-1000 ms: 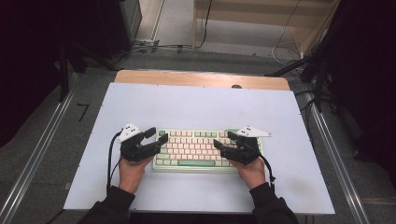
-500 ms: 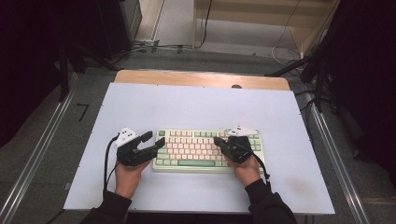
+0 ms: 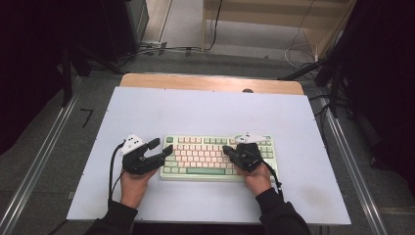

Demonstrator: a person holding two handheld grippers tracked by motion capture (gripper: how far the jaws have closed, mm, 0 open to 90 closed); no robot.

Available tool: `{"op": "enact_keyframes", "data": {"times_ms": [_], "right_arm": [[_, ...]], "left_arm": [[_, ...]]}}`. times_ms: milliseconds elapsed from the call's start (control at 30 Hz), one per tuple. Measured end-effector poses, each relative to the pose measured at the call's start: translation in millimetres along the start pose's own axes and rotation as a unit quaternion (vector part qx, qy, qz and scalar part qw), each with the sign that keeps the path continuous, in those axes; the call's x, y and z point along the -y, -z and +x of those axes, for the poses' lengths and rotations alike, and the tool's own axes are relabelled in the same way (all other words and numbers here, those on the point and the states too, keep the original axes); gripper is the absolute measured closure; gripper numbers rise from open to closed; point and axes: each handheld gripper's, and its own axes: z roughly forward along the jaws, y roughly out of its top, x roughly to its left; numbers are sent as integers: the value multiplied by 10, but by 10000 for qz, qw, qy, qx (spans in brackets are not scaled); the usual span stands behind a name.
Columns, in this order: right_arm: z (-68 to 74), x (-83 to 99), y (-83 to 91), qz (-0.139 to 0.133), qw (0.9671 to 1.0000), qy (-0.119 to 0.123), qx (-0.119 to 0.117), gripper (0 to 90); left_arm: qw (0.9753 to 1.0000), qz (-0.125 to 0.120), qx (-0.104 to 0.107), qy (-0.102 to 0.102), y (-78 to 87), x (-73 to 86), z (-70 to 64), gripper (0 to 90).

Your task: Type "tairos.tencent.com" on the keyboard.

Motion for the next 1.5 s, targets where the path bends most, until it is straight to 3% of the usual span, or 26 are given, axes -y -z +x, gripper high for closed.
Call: {"op": "enact_keyframes", "data": {"times_ms": [600, 767, 967, 1100, 1300, 1367, 1500], "right_arm": [[-5, 17, -37, 74, 10000, 18, 29, 875], [-4, 17, -66, 239, 9997, -11, 45, 875], [-64, -48, 126, -284, 9992, -264, -129, 875], [-98, -73, 249, -530, 9980, -311, -167, 868], [-120, -96, 303, -583, 9976, -272, -243, 450], [-123, -97, 309, -577, 9976, -299, -241, 361], [-128, -100, 317, -553, 9977, -314, -230, 288]], "left_arm": [[10000, 44, 23, -10, -19, 8, 6, 400], [10000, 53, 24, -8, -20, 8, 5, 401], [10000, 47, 28, 4, -24, 8, 7, 401], [10000, 60, 41, -18, -33, 9, -1, 401], [10000, 74, 30, -32, -41, 10, -8, 401], [10000, 62, 43, -26, -43, 9, -11, 409], [9999, 61, 121, -58, -51, 10, -18, 442]]}}
